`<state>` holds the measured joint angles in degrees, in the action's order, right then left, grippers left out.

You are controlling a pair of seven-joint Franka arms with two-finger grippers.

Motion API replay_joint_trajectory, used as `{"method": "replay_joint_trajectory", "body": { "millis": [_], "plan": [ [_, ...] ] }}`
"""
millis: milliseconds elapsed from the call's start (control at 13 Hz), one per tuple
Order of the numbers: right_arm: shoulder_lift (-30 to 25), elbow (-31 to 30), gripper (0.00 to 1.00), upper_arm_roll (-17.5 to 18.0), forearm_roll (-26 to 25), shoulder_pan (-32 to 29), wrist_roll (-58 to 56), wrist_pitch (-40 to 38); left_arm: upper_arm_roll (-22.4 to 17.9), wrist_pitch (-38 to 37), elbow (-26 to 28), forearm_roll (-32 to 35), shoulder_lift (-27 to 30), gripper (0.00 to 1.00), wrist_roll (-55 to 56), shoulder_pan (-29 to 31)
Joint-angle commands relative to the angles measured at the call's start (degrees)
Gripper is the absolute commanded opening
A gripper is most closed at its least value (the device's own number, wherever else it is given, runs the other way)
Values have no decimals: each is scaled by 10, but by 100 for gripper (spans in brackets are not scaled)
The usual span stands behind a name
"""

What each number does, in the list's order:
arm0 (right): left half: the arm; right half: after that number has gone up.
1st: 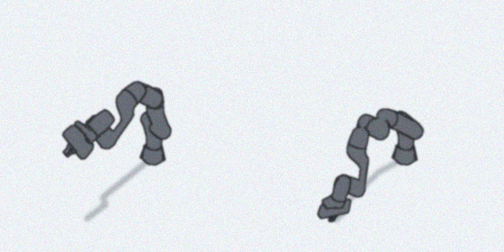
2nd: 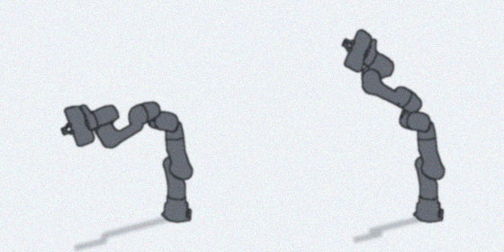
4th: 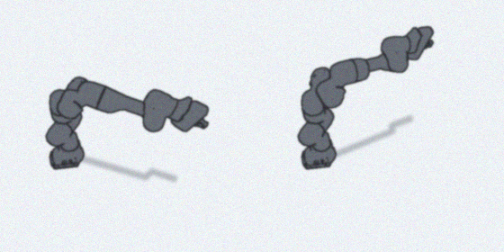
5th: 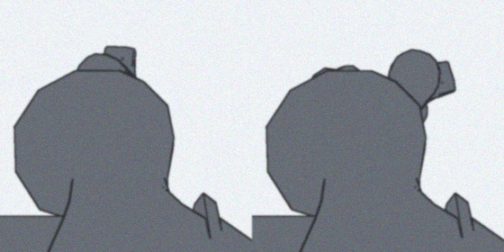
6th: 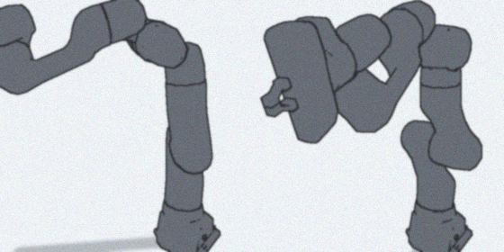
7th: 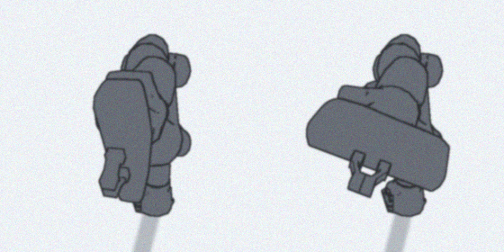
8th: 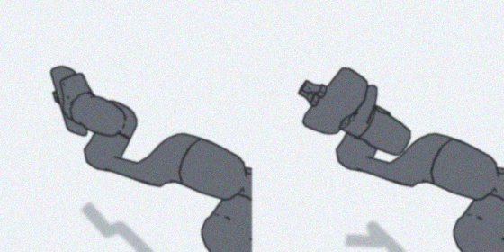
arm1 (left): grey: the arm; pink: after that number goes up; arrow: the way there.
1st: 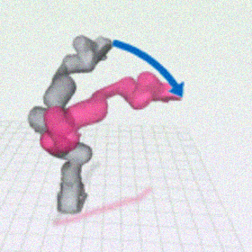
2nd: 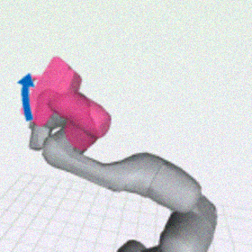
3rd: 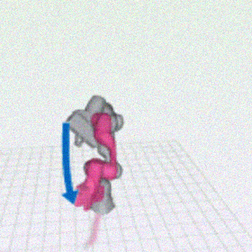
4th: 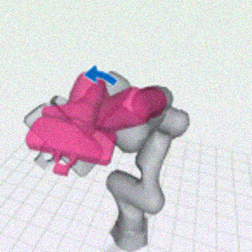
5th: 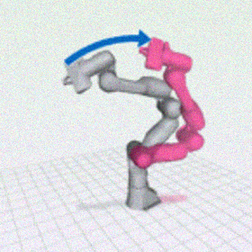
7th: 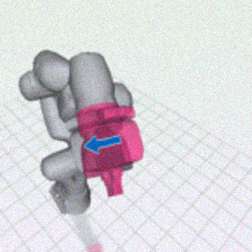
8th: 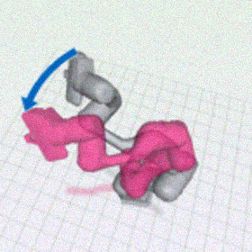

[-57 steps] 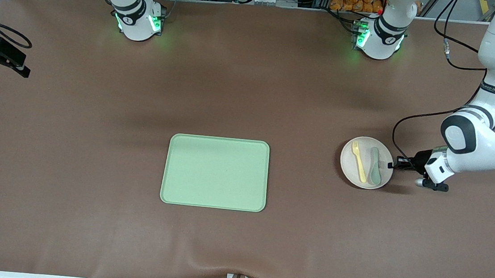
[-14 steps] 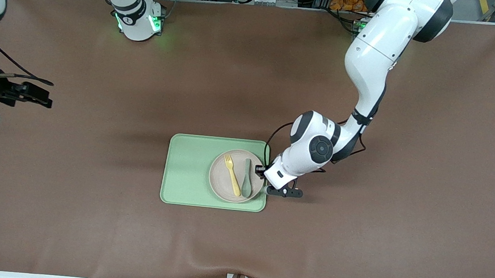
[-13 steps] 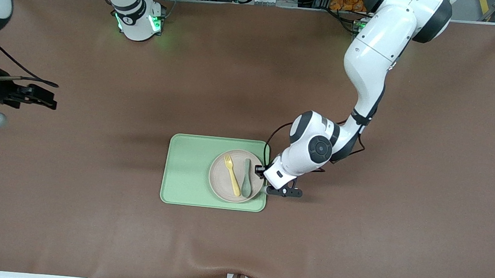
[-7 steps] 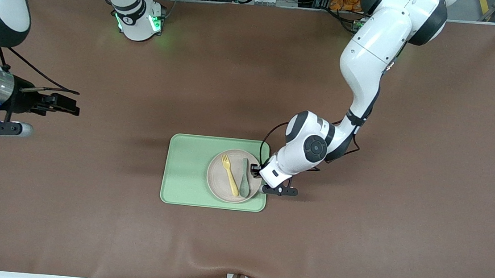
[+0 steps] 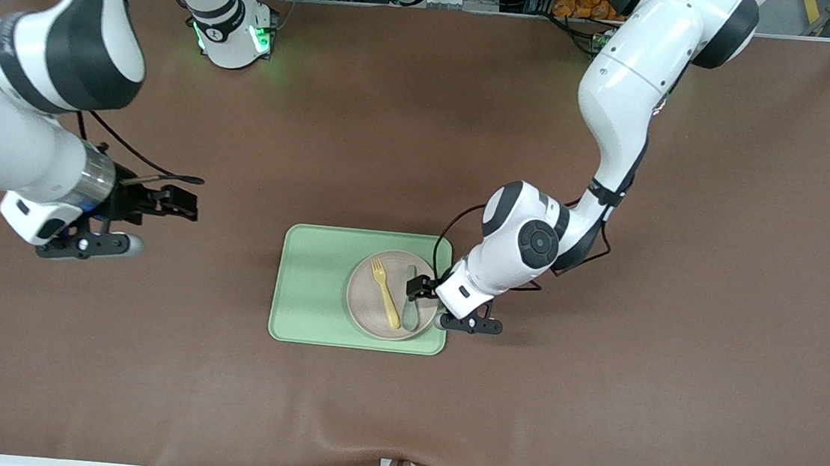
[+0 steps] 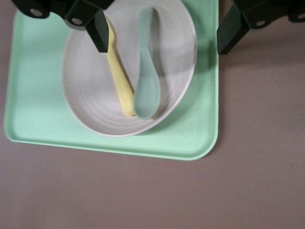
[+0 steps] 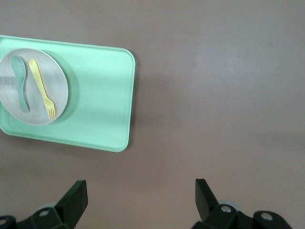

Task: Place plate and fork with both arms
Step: 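Release the plate with the left gripper while the right gripper approaches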

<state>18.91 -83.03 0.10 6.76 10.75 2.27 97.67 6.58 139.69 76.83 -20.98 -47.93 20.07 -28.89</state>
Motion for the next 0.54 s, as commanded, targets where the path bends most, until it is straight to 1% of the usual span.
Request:
{"method": "replay_joint_trajectory", "body": {
  "millis": [0, 153, 307, 383, 460],
  "plan": [
    [42, 30, 100, -5, 7, 34, 15, 43, -11, -86, 20, 3, 85, 100, 13, 23],
    [69, 41, 99, -4, 7, 47, 16, 98, -12, -162, 23, 3, 139, 100, 12, 58],
    [107, 67, 100, -5, 6, 62, 17, 134, -14, -235, 23, 8, 184, 100, 12, 88],
    [124, 85, 100, -5, 5, 70, 17, 144, -12, -260, 23, 35, 207, 100, 12, 109],
    [145, 103, 100, -5, 4, 80, 18, 150, -12, -284, 23, 63, 229, 100, 12, 115]
  ]
}}
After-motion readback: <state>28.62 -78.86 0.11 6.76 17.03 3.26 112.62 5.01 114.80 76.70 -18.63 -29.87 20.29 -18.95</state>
